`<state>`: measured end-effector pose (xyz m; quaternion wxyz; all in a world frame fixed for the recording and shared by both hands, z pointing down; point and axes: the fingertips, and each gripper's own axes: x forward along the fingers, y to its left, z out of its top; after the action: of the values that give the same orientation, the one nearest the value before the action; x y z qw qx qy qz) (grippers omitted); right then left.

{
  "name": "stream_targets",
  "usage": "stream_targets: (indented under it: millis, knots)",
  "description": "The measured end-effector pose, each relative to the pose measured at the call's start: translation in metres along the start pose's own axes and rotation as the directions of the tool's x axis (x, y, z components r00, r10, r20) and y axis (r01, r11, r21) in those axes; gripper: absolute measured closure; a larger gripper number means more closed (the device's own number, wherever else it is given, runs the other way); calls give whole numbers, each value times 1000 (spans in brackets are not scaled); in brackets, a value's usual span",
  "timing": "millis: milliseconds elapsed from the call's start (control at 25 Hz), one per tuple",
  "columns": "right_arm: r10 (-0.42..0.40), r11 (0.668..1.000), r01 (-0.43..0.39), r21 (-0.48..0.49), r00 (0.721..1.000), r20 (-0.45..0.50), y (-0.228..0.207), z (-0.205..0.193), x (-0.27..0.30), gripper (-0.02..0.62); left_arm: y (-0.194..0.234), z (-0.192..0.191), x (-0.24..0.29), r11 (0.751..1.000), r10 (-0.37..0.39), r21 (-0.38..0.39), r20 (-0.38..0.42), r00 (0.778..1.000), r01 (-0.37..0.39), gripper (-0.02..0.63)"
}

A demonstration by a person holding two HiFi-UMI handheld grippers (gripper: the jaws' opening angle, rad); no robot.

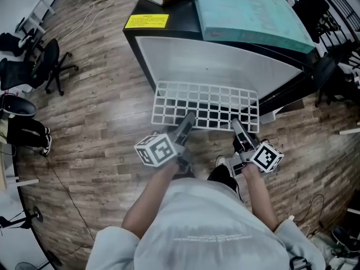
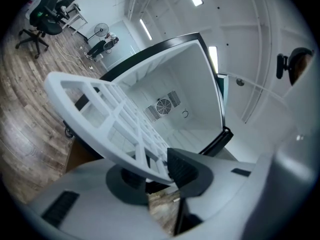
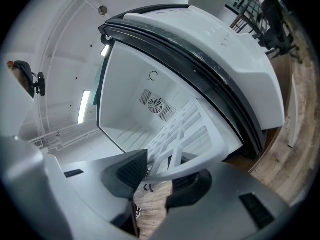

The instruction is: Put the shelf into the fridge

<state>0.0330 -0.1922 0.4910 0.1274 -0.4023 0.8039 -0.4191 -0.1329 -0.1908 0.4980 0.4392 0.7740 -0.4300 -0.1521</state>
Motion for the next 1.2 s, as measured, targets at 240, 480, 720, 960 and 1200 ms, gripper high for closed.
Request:
stream_targets:
  millis: [240, 480, 720, 960, 1200]
  knots:
    - [17, 1000, -17, 19, 1000, 3, 2, -1, 1, 465, 0, -1, 0, 1000, 10, -11, -1, 1000, -10, 495]
    - [24, 999, -24, 26, 1000, 6, 1, 0, 1, 466, -2, 1, 0, 1000, -5, -21, -4, 1000, 5, 502]
    - [11, 1000, -11, 19, 1000, 9, -2, -1, 1, 465, -1, 2, 1, 999, -14, -29, 2, 1000, 14, 505]
    - [22, 999, -23, 41, 1000, 19, 5, -1, 2, 465, -2, 6, 2, 1000, -11, -20, -12, 1000, 11, 505]
    - [16, 999, -17, 33, 1000, 23, 5, 0, 3, 465, -1, 7, 4, 1000, -14, -20, -19, 1000, 14, 505]
